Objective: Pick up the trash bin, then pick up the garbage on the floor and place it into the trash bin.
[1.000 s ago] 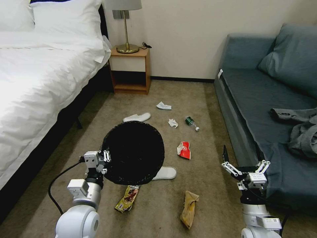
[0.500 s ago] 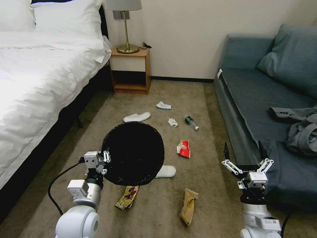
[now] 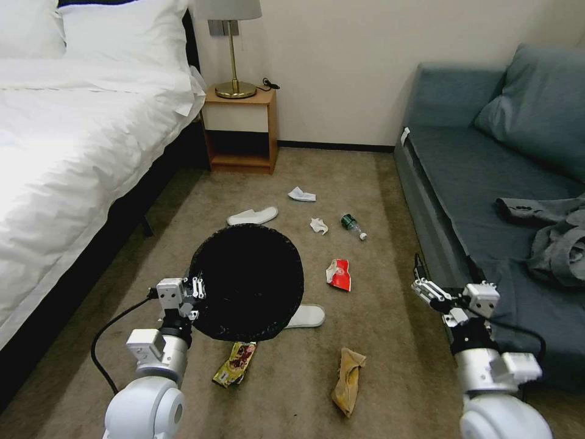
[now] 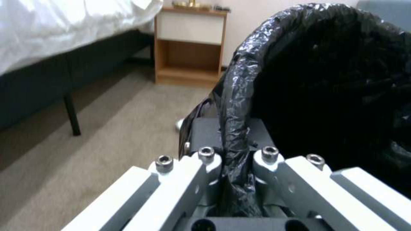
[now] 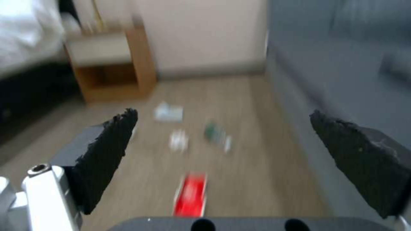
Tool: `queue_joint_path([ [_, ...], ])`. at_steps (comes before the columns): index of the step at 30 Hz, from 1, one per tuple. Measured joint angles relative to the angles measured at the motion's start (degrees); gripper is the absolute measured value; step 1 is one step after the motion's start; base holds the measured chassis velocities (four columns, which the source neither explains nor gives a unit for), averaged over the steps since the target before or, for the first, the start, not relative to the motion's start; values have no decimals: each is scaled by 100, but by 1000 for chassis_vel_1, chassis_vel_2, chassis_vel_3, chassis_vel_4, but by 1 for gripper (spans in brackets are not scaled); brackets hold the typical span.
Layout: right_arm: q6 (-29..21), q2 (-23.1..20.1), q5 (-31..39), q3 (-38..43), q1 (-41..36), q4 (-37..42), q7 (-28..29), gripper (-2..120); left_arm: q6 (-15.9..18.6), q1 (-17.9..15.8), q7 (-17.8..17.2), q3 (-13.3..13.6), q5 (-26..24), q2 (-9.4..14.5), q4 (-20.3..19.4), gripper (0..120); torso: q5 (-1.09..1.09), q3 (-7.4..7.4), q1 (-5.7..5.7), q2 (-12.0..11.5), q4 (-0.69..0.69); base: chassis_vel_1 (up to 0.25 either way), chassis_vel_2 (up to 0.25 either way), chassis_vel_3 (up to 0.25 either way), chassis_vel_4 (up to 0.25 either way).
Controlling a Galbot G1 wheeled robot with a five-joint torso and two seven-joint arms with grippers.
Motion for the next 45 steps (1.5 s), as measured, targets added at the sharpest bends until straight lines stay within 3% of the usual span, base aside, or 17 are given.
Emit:
queue_joint_path([
  [4,-399,-122,330,-68,36,122,172,100,8,-43,0,21,-7,21,48,3,0,0,0,0,-1,0,0,0,0],
  [6,-1373,-740,1346,-193,187,285,616,100,47,-108,2,19,-7,42,206,3,1,0,0,0,-1,0,0,0,0],
  [7,-1373,-740,1346,-193,187,285,616,100,47,-108,2,19,-7,42,206,3,1,0,0,0,-1,0,0,0,0],
  [9,-1965,-1413,2112,-277,243,375,978,100,69,-132,-7,1,-5,40,301,3,0,0,1,0,-1,0,0,0,0],
  [10,-1965,-1413,2112,-277,243,375,978,100,69,-132,-7,1,-5,40,301,3,0,0,1,0,-1,0,0,0,0],
  [11,-2512,-1877,2753,-392,339,481,1403,100,75,-137,-4,1,8,41,386,3,-1,0,1,1,-1,0,0,0,0],
  [13,-3332,-2328,3983,-660,668,596,2126,100,71,-157,-5,16,75,15,582,3,0,0,1,1,0,0,0,0,0],
  [14,-3332,-2328,3983,-660,668,596,2126,100,71,-157,-5,16,75,15,582,3,0,0,1,1,0,0,0,0,0],
  [15,-3662,-2440,4612,-833,905,604,2384,100,52,-169,-8,33,124,-15,701,3,0,1,1,1,0,0,0,0,0],
  [19,-4095,-2483,5169,-1270,1293,485,2621,100,16,-189,-3,59,170,-66,872,3,0,1,1,0,0,0,0,0,0],
  [21,-4497,-2526,5276,-2058,1677,163,3007,100,-12,-295,-5,70,179,-85,1063,3,1,1,1,0,1,0,0,0,0],
  [29,-5199,-2730,5772,-2599,1792,166,3548,100,-23,-503,-9,202,191,-150,1325,3,-1,1,1,0,-1,0,0,0,0],
  [41,-5610,-2975,6565,-2627,1546,505,3729,100,-75,-632,-6,201,233,-238,1335,3,-1,0,1,0,-1,0,0,0,0],
  [45,-5617,-2836,6897,-2697,1523,526,3761,100,-103,-587,3,176,261,-279,1277,3,-1,1,1,0,-1,0,0,0,0],
])
